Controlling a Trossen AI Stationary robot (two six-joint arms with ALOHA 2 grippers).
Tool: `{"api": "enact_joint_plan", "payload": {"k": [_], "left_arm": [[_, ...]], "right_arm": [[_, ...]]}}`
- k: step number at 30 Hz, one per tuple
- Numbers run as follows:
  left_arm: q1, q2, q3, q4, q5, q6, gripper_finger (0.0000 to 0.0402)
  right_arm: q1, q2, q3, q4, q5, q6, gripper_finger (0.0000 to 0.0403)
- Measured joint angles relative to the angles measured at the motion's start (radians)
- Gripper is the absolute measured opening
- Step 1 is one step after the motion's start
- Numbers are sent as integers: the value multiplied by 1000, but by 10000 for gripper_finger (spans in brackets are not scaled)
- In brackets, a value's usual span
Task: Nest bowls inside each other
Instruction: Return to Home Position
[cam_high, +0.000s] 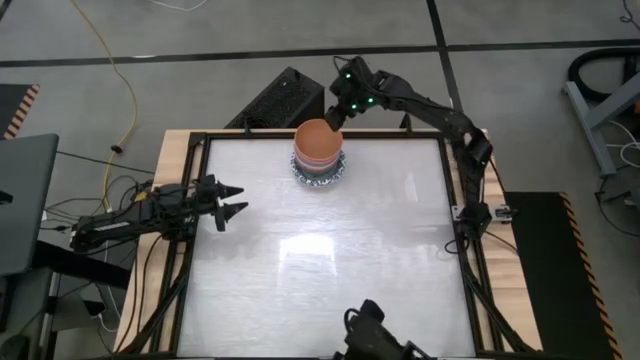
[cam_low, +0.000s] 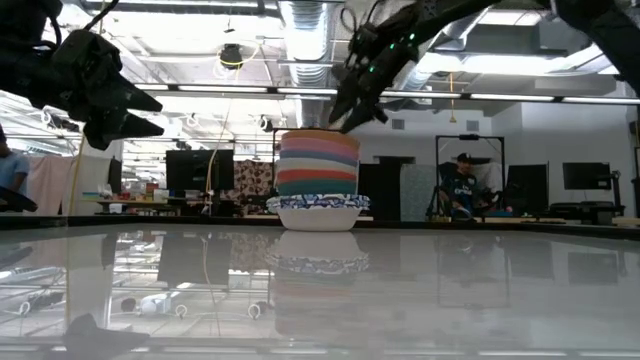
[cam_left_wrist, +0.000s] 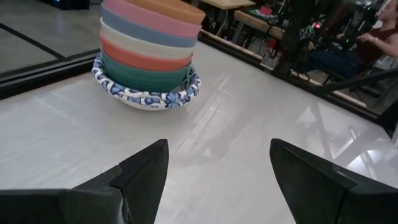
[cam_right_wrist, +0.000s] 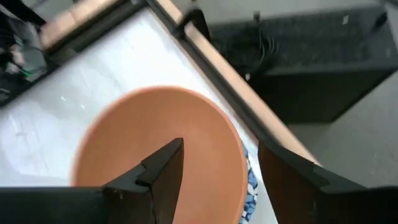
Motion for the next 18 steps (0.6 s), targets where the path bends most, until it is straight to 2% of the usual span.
{"api": "enact_joint_plan", "payload": {"k": [6,11,18], "left_arm": [[0,0,0,42,3,-13,270],[0,0,0,65,2,-15,270],[0,0,0,64,1,-42,270]], "right_arm": [[3,-107,0,2,-9,-53,225],[39,-207,1,-17,-110,-139,225],[113,-338,1,-170,-132,-255,225]]}}
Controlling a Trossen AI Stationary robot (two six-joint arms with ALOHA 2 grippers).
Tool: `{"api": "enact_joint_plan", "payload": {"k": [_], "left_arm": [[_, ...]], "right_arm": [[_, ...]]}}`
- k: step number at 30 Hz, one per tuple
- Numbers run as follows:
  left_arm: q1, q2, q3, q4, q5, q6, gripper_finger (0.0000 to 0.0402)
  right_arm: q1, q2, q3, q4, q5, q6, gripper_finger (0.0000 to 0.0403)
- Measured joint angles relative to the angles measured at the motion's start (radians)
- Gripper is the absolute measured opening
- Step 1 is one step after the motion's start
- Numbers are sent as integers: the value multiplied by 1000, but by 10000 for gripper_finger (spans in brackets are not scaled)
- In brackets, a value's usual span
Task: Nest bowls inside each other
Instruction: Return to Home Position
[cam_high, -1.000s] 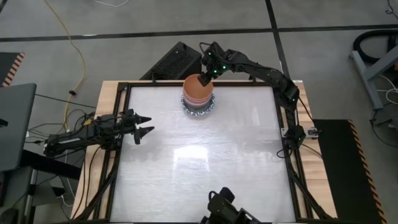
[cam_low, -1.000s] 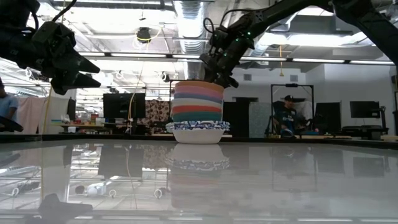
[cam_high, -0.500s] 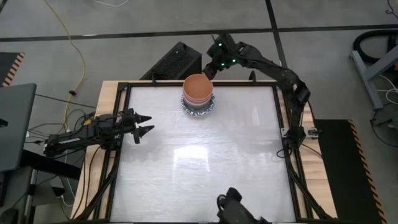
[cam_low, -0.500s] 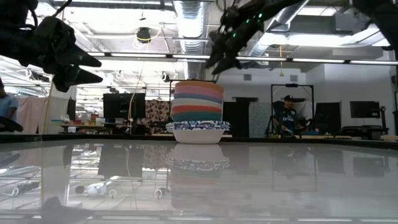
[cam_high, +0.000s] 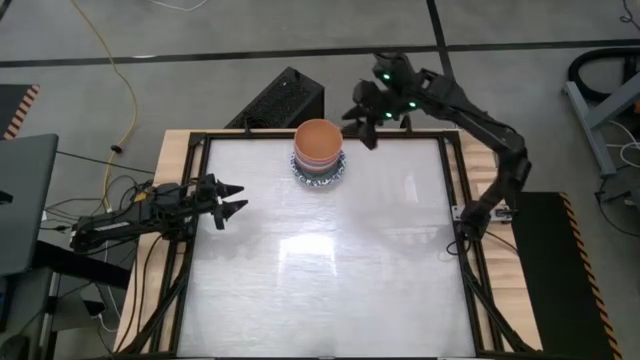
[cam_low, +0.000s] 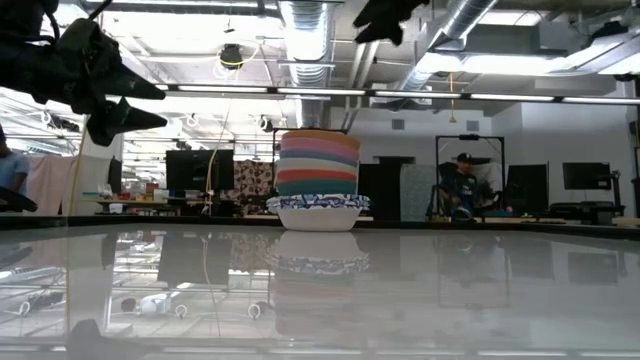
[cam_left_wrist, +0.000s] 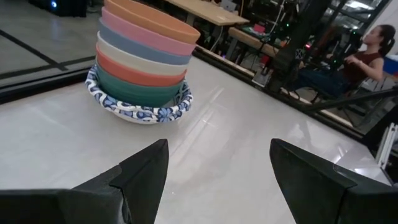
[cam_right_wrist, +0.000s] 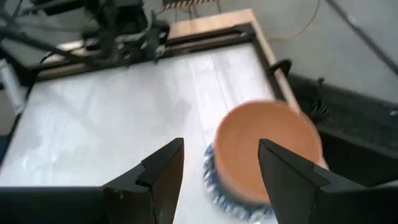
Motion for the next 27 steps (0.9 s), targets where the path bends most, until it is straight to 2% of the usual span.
{"api": "enact_joint_plan", "payload": {"k": [6,11,18,23,27], "left_arm": [[0,0,0,0,-1,-20,270],[0,0,0,-1,-2,-37,270],[0,0,0,-1,-4,-45,270],[0,0,0,-1,-10,-45,270],[0,0,0,-1,-23,-45,270]], "right_arm": [[59,-99,-1,-197,3,-18,225],[111,-217,-75,-213,4,-8,225],[173,-441,-359,-26,32,12,225],[179,-588,-585,149,39,60,225],[179,-685,-710,210,40,84,225]]}}
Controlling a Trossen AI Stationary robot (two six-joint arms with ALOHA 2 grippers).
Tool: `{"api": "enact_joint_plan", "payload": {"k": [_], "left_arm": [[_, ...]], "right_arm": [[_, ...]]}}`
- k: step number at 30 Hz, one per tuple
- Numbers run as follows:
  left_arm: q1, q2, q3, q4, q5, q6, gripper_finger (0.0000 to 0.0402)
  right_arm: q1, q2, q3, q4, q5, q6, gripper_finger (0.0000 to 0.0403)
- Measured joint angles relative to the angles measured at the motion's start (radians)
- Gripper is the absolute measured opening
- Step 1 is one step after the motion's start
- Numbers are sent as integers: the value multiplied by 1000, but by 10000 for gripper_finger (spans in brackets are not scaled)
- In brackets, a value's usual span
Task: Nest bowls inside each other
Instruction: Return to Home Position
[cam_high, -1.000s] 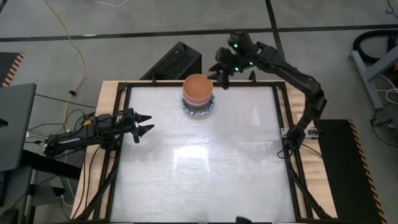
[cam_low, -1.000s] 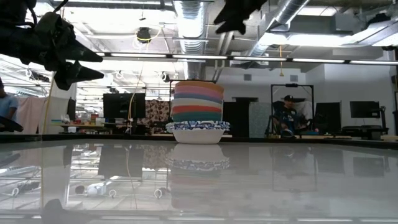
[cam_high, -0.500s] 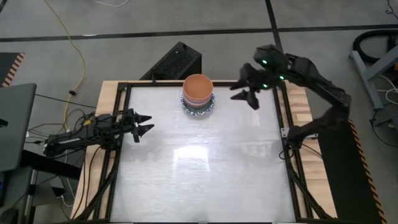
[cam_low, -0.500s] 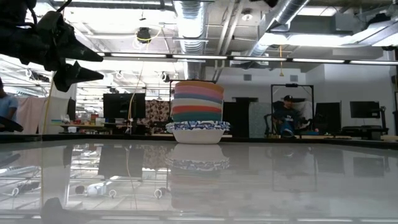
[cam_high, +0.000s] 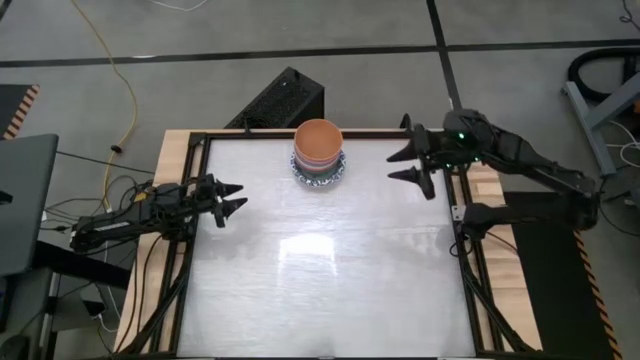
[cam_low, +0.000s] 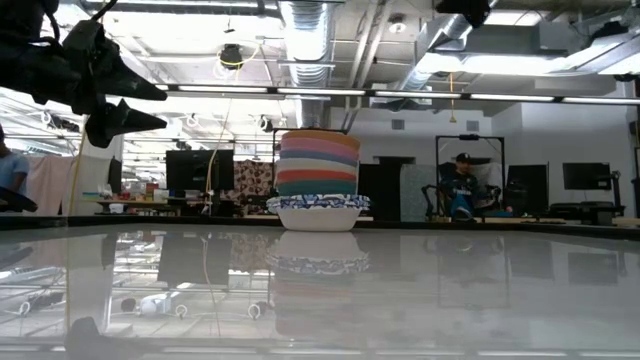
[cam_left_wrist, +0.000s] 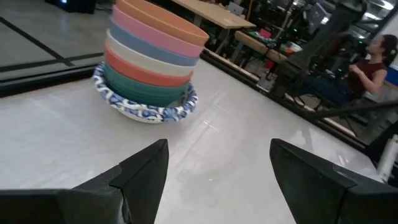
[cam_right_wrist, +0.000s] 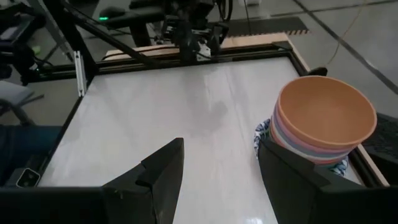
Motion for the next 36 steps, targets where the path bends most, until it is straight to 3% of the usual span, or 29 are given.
{"api": "enact_joint_plan", "payload": {"k": [15,20,30,36], "left_arm": [[0,0,0,0,-38,-23,270],[0,0,0,0,-44,-35,270],[0,0,0,0,-8,-47,270],[0,0,0,78,18,-48,270]], "right_arm": [[0,-283,-391,321,-1,91,225],[12,-326,-498,417,-5,136,225],[119,-341,-738,789,-1,131,225],[146,-373,-770,890,19,138,225]]}}
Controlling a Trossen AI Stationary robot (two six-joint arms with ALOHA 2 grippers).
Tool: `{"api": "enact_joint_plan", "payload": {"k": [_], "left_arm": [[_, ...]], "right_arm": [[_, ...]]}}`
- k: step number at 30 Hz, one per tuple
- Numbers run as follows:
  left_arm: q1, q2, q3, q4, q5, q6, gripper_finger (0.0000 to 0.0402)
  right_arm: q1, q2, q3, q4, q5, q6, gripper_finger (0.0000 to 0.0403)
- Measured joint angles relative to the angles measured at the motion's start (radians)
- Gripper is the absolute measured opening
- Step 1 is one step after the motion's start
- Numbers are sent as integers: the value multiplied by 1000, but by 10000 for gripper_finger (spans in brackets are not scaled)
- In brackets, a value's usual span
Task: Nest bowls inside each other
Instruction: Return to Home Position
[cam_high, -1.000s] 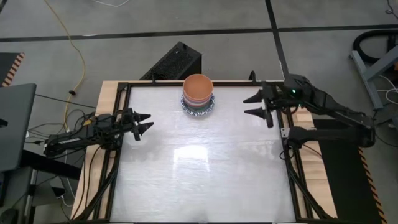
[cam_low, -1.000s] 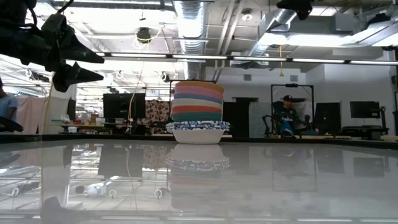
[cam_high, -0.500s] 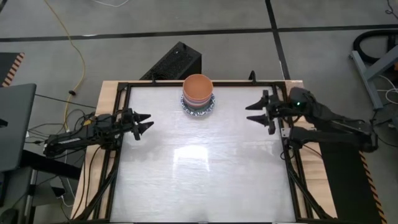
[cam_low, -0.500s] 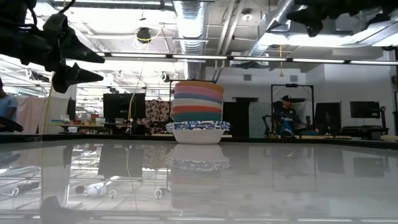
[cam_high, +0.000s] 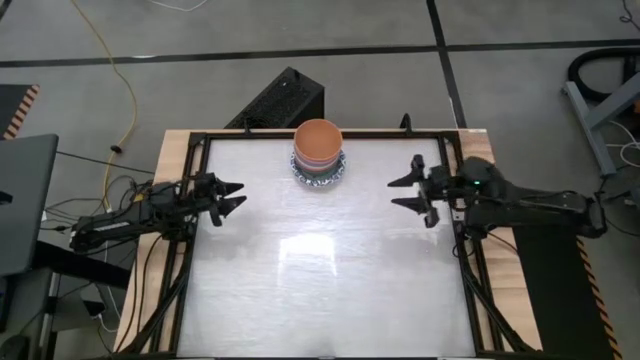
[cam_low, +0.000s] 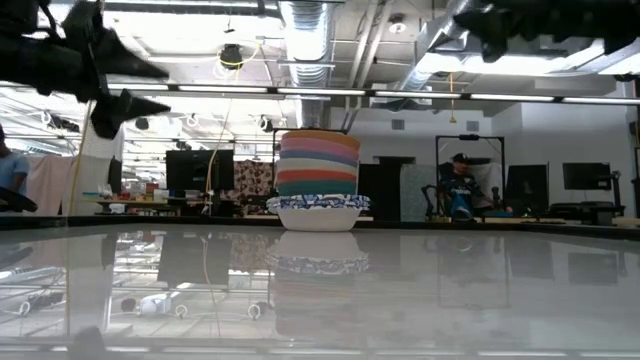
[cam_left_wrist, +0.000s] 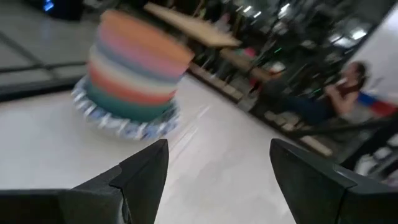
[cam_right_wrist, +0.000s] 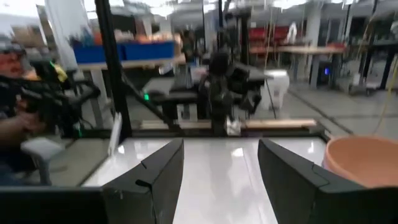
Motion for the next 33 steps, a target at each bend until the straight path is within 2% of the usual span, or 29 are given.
{"api": "enact_joint_plan", "payload": {"k": [6,11,14,17,21,24,28,33], "left_arm": [[0,0,3,188,119,38,270],[0,0,61,208,138,48,270],[0,0,80,201,176,54,270],[0,0,81,199,231,71,270],[0,0,81,172,242,52,270],[0,0,81,154,244,56,270],[0,0,81,141,260,89,270],[0,0,81,143,357,156,270]], "right_arm": [[-24,-160,1,-16,2,88,225],[-55,-367,3,-48,6,177,225],[-62,-483,3,-157,10,173,225],[-62,-561,-14,-275,81,167,225],[-61,-540,-88,-272,180,156,225],[-59,-521,-165,-200,187,120,225],[-45,-518,-297,-11,190,97,225],[-1,-517,-425,189,187,102,225]]}}
